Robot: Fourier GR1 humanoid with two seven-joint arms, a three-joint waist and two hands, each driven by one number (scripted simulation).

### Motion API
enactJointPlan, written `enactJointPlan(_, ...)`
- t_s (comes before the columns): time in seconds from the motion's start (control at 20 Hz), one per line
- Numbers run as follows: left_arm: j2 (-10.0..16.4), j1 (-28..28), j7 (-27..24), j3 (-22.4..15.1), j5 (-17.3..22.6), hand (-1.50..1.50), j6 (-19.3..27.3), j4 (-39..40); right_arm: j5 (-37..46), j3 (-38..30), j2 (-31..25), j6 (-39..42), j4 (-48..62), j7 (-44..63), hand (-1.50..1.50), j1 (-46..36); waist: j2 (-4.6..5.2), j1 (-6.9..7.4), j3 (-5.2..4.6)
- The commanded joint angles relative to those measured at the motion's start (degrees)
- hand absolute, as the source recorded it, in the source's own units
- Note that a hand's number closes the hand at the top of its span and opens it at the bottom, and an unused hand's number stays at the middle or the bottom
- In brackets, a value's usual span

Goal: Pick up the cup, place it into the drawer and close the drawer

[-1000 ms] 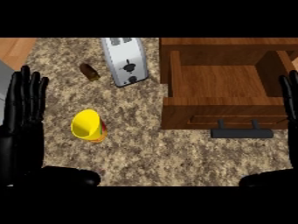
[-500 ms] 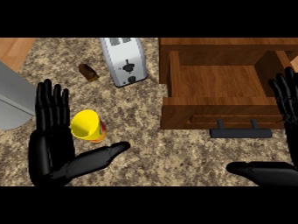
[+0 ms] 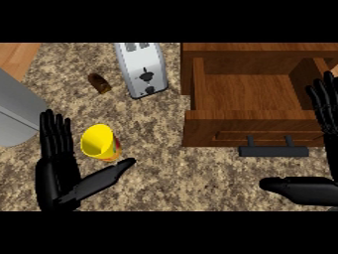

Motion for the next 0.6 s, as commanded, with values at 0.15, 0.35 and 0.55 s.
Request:
enactJointPlan(0.15, -0.2, 2.9, -9.9, 4.3, 5.5, -1.50, -0.4, 9.8, -2.3, -4.1, -2.0, 2.1, 4.1, -0.5, -1.50, -3.1, 0.02, 0.09, 0.00)
enactJointPlan(0.35, -0.2, 6.1, -12.1, 4.8, 7.1, -1.50, -0.4, 13.7, 1.9, 0.5, 1.1, 0.3, 2.3, -1.8, -1.50, -0.7, -0.01, 0.08, 0.00)
enactJointPlan(0.55, 0.3, 4.0, -16.2, 9.8, 10.4, -1.50, -4.3, 21.3, -0.4, -2.5, -0.4, 3.1, 4.3, -4.8, -1.50, 0.1, 0.00, 0.01, 0.00)
